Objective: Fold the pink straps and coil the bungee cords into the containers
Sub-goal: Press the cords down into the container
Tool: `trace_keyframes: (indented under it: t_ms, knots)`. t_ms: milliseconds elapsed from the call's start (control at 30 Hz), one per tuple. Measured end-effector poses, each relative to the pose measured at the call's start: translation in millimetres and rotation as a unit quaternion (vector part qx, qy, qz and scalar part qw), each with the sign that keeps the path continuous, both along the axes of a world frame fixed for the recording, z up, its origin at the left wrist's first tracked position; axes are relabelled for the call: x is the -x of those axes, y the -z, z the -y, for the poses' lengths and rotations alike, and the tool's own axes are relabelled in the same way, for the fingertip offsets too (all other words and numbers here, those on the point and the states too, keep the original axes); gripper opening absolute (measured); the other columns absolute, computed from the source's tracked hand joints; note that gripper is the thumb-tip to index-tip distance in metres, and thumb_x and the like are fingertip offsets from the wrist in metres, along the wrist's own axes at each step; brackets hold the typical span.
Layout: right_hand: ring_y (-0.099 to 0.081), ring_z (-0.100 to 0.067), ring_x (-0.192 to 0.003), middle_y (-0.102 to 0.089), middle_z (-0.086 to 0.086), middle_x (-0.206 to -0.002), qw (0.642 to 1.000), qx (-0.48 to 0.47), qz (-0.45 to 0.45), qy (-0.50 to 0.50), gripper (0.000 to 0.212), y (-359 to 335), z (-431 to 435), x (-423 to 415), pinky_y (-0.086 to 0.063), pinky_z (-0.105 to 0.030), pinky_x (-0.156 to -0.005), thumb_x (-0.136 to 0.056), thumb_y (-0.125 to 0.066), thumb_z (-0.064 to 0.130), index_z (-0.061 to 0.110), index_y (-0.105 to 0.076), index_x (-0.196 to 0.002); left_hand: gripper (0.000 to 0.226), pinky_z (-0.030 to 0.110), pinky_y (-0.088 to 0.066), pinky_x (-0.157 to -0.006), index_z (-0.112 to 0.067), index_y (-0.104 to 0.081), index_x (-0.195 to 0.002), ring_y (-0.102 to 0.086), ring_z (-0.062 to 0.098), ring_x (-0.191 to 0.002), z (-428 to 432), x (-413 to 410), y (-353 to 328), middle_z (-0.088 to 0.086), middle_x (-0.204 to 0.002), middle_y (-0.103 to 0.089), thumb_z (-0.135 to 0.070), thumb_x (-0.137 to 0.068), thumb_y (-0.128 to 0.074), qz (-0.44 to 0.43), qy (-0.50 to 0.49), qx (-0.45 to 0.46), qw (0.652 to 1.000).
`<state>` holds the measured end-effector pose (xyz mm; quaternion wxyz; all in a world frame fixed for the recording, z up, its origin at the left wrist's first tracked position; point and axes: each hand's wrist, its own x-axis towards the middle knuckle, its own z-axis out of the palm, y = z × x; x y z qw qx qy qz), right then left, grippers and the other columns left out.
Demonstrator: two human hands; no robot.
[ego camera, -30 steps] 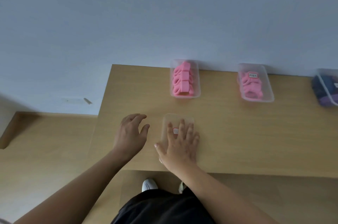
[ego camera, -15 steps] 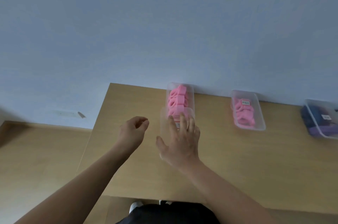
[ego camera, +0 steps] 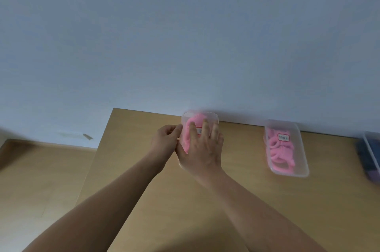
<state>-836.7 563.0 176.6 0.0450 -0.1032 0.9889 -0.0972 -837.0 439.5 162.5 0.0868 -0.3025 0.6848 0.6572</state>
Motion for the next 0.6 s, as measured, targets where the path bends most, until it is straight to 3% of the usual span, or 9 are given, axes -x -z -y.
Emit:
trace_keyframes:
  t_ms: [233, 300, 467, 600]
  knots:
    - [-0.019, -0.049, -0.146, -0.034, -0.023, -0.154, 1.000, -0.006, 0.003, 0.003, 0.076, 15.9, 4.8, 14.5, -0.028, -0.059, -0.108, -0.084, -0.045, 0.064, 0.018, -0.044, -0.145, 0.010, 0.038, -0.061, -0.074, -0.020, -0.075, -0.093, -0.072, 0.020, -0.081, -0.9, 15.1, 16.6, 0.007, -0.087, -0.076, -0.024, -0.087, -0.082, 0.018, -0.041, 0.009, 0.999]
    - [-0.022, -0.048, -0.145, -0.034, -0.022, -0.155, 1.000, -0.001, -0.006, 0.004, 0.079, 20.6, 1.0, 13.6, -0.029, -0.059, -0.109, -0.084, -0.045, 0.066, 0.019, -0.044, -0.147, 0.009, 0.035, -0.057, -0.066, -0.017, -0.074, -0.092, -0.071, 0.021, -0.079, 0.0, 18.4, 18.8, 0.010, -0.089, -0.076, -0.021, -0.087, -0.081, 0.028, -0.037, 0.007, 0.999]
    - [-0.015, -0.043, -0.149, -0.020, -0.018, -0.163, 1.000, -0.002, 0.007, -0.008, 0.086, 27.3, -10.8, 7.5, -0.020, -0.056, -0.115, -0.086, -0.028, 0.077, 0.025, -0.031, -0.155, 0.014, 0.027, -0.049, -0.050, -0.012, -0.071, -0.092, -0.068, 0.019, -0.065, 2.2, 17.5, 24.2, 0.004, -0.076, -0.074, -0.016, -0.087, -0.083, 0.048, -0.006, -0.010, 0.999]
    - [-0.012, -0.043, -0.150, -0.014, -0.018, -0.165, 0.999, -0.018, 0.015, -0.031, 0.084, 28.7, -19.6, -2.1, -0.018, -0.056, -0.118, -0.090, -0.021, 0.076, 0.025, -0.023, -0.157, 0.016, 0.031, -0.051, -0.053, -0.008, -0.068, -0.092, -0.060, 0.019, -0.055, 0.8, 10.4, 26.7, 0.004, -0.066, -0.070, -0.012, -0.087, -0.083, 0.052, 0.013, -0.019, 0.998]
